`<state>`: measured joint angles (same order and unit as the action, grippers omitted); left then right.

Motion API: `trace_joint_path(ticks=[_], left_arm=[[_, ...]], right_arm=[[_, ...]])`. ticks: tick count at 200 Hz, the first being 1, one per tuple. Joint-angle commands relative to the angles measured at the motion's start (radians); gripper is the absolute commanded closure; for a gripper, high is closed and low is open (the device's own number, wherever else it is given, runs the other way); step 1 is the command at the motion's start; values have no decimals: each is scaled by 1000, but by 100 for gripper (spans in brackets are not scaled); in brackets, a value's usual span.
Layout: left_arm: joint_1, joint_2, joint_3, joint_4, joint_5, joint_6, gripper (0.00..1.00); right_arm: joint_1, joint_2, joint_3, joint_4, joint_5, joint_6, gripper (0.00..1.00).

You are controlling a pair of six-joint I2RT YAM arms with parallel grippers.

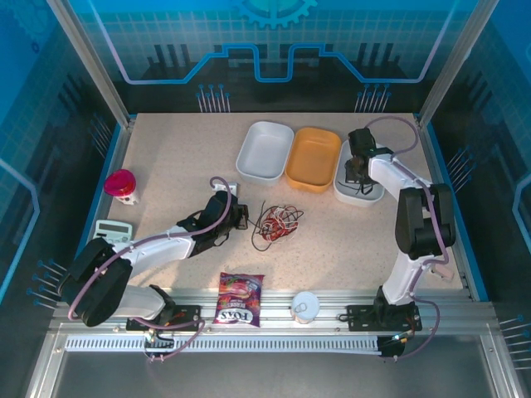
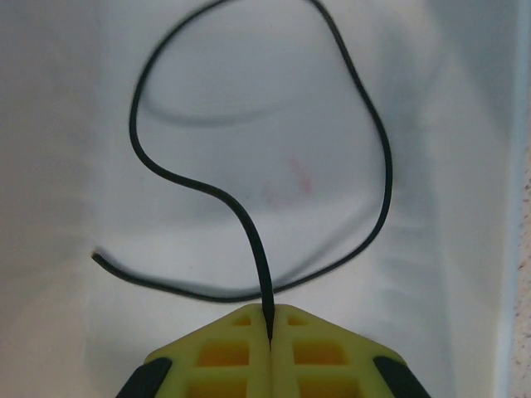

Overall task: Untangle the cables
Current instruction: Place the cable in the container.

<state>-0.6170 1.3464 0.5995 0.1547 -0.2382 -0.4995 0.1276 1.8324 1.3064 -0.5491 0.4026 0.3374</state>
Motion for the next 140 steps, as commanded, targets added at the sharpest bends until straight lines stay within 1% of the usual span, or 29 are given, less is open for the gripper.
trace_joint_path(ticks=[1,21,31,59,98,119,140], left_arm=[[6,-28,-4,-12,14,-16,100],[6,-35,-4,-15,14,-16,100],[6,-38,-3,-17,13,-16,100],[6,-41,-3,-17,14,-16,100],[6,-34,3,-17,20,-16,100],[5,-30,9,-18,25,-16,100],[6,-28,13,-21,27,-19,100]], right_arm=[[-14,13,-4,-29,-25,38,90],[-14,-3,-7,-35,-39,40,80],[-14,-16,-9,-42,-37,43,73],[-13,-85,-28,-56,-37,51,59],[-9,-219,-56,-98,-66,64,49],[12,-307,-74,-123,-87,72,46],[58,-396,-100,-135,-125,79,46]])
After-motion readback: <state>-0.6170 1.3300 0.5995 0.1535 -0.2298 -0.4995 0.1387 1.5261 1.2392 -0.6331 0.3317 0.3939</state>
